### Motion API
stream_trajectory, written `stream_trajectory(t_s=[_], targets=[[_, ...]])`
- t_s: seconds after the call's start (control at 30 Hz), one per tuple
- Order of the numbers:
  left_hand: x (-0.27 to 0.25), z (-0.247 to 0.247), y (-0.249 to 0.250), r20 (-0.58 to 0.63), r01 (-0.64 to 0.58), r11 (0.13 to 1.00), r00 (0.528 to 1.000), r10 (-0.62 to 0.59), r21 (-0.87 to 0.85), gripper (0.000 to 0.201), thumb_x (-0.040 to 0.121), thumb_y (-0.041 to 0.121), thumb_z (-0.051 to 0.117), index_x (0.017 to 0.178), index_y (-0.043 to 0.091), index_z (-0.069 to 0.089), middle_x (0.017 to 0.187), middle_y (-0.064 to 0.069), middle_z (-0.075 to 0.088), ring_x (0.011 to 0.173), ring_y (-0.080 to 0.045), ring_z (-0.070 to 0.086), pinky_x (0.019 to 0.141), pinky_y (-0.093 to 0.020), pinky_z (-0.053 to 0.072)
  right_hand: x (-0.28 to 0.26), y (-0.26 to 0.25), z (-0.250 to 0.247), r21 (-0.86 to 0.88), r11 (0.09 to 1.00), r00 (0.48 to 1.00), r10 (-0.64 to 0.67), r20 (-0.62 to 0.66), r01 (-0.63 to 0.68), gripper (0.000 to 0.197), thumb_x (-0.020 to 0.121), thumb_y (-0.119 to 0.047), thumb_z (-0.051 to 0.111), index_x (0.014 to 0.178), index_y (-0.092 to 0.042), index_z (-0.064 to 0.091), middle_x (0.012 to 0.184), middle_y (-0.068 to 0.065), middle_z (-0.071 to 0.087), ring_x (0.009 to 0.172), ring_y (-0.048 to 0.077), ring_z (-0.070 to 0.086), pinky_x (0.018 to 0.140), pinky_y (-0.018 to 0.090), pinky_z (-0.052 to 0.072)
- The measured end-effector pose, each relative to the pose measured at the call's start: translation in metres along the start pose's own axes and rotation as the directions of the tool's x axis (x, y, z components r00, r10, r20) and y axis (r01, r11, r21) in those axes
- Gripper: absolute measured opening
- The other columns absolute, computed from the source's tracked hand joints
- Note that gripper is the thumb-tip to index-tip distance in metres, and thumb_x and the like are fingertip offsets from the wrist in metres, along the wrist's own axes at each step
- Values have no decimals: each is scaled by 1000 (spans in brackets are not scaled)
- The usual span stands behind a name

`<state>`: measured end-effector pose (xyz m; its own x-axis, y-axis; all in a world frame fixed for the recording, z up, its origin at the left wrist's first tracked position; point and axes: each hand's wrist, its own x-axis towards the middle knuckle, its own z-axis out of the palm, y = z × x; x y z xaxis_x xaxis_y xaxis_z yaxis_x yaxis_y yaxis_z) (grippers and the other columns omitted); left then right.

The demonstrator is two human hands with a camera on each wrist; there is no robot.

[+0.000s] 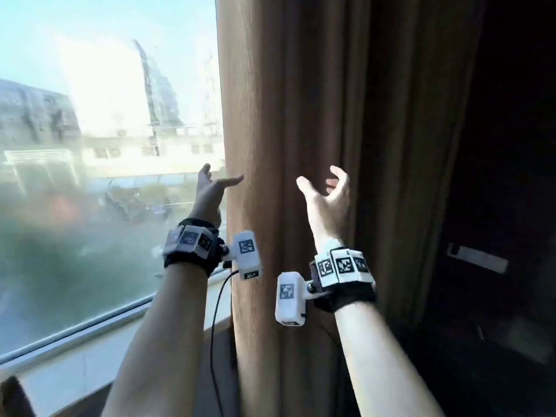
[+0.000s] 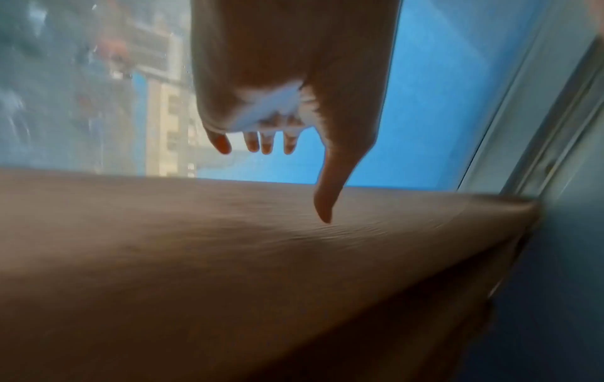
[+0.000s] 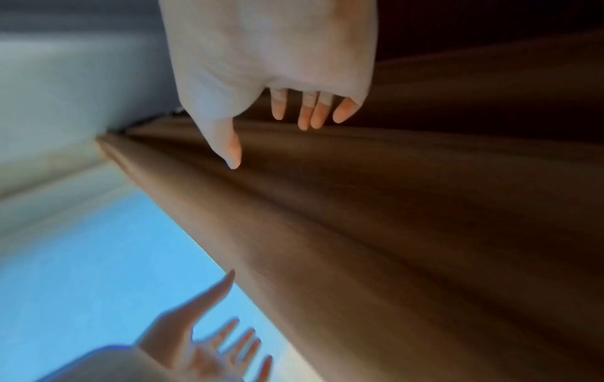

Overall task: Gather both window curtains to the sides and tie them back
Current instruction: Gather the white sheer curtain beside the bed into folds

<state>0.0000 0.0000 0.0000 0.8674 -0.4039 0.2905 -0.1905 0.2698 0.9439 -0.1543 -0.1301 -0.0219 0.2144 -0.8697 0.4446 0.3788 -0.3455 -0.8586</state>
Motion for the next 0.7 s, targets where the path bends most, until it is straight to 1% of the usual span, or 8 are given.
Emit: stream_trajectory(t_s=[0.1, 0.23, 0.3, 0.4, 0.5, 0.57, 0.63, 0.7], targets=[[31, -2, -28, 121, 7, 987, 992, -27, 163, 98, 67, 27, 86, 147, 18, 29, 144, -10, 46, 123, -23, 51, 110, -40, 37, 6, 31, 17, -360, 932, 990, 1, 141, 50, 106, 60, -65, 76, 146, -38, 20, 155, 2, 23, 142, 21, 21, 115, 48, 20], [82, 8, -61, 230, -67, 983, 973, 27, 170, 71, 63, 36, 88, 124, 23, 52, 112, -1, 69, 100, -13, 66, 92, -34, 54, 30, 60, 48, -442, 897, 963, 91, 255, 33, 130, 52, -74, 75, 147, -48, -10, 162, 4, -6, 149, 25, -4, 116, 61, 3], [109, 23, -68, 311, -121, 975, 949, 58, 186, 57, 67, 28, 87, 115, 27, 54, 109, 1, 69, 97, -8, 67, 89, -28, 53, 43, 70, 62, -536, 839, 984, 1, 176, 95, 133, 54, -69, 78, 149, -43, -12, 161, 4, -16, 148, 22, -16, 113, 61, -1], [143, 48, -76, 464, -149, 969, 885, 43, 196, 83, 59, 40, 90, 129, 24, 49, 120, 3, 64, 108, -8, 62, 93, -26, 51, 76, 83, 65, -634, 767, 979, -190, -78, 98, 136, 48, -69, 79, 151, -40, -5, 161, 7, -13, 148, 28, -11, 110, 65, 9], [182, 72, -86, 506, -162, 981, 859, 86, 110, 82, 67, 25, 87, 134, 19, 40, 123, 6, 59, 110, -4, 58, 82, -11, 48, 117, 100, 52, -587, 809, 969, -120, -216, -31, 141, 46, -67, 80, 147, -45, -15, 161, 10, -10, 149, 29, -5, 111, 65, 8], [199, 91, -91, 520, -157, 985, 849, 96, 74, 77, 67, 21, 86, 130, 19, 42, 121, 8, 59, 109, -3, 57, 88, -16, 47, 136, 110, 37, -493, 868, 974, -54, -220, -63, 138, 44, -72, 76, 143, -50, -17, 162, 9, -1, 149, 28, 4, 114, 64, 9], [215, 119, -102, 543, -139, 990, 834, 99, 34, 79, 64, 25, 88, 130, 16, 45, 123, 5, 61, 110, -7, 59, 95, -24, 47, 151, 120, 27, -478, 873, 968, -29, -249, -97, 127, 48, -74, 71, 147, -44, -3, 158, 7, 20, 145, 26, 23, 115, 59, 17], [223, 151, -116, 536, -103, 995, 840, 89, -5, 72, 64, 26, 89, 124, 16, 50, 120, 3, 63, 110, -10, 61, 95, -26, 49, 166, 127, 15, -522, 843, 962, -19, -274, -132, 107, 63, -67, 70, 147, -22, 21, 145, 6, 43, 135, 26, 40, 112, 55, 26]])
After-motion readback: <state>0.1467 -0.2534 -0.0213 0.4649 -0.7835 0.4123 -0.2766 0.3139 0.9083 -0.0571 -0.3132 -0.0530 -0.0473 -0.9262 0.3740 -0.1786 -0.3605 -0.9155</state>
